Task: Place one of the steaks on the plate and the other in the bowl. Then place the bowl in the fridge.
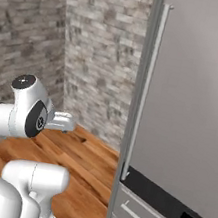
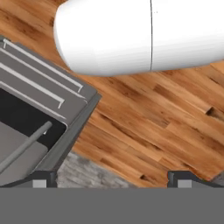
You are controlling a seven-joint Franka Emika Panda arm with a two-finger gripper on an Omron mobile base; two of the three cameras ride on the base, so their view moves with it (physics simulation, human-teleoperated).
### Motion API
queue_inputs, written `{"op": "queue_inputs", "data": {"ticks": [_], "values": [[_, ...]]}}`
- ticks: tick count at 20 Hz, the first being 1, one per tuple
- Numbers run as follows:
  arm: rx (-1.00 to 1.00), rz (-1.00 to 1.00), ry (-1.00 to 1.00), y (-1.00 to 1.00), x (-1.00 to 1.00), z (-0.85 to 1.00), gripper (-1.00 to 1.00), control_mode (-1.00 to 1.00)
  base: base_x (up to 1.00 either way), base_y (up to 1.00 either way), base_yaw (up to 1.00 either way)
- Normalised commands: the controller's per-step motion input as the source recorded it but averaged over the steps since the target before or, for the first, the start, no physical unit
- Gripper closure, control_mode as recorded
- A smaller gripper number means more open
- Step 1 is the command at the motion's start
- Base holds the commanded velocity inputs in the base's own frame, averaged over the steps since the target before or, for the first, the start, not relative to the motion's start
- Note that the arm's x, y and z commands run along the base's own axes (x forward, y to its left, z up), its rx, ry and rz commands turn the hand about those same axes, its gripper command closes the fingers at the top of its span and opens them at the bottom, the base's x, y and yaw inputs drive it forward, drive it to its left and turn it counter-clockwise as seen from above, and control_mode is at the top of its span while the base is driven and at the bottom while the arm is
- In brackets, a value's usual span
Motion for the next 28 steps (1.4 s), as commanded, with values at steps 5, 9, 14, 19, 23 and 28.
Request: {"op": "queue_inputs", "data": {"ticks": [5, 9, 14, 19, 23, 28], "values": [[0.00, 0.00, 0.00, 0.00, 0.00, 0.00, -1.00, 1.00, 0.00, 0.48, -0.38], [0.00, 0.00, 0.00, 0.00, 0.00, 0.00, -1.00, 1.00, 0.00, 0.50, -0.40], [0.00, 0.00, 0.00, 0.00, 0.00, 0.00, -1.00, 1.00, 0.00, 0.45, -0.43], [0.00, 0.00, 0.00, 0.00, 0.00, 0.00, -1.00, 1.00, 0.00, 0.52, -0.41], [0.00, 0.00, 0.00, 0.00, 0.00, 0.00, -1.00, 1.00, 0.00, 0.41, -0.39], [0.00, 0.00, 0.00, 0.00, 0.00, 0.00, -1.00, 1.00, -0.04, 0.12, -0.37]]}}
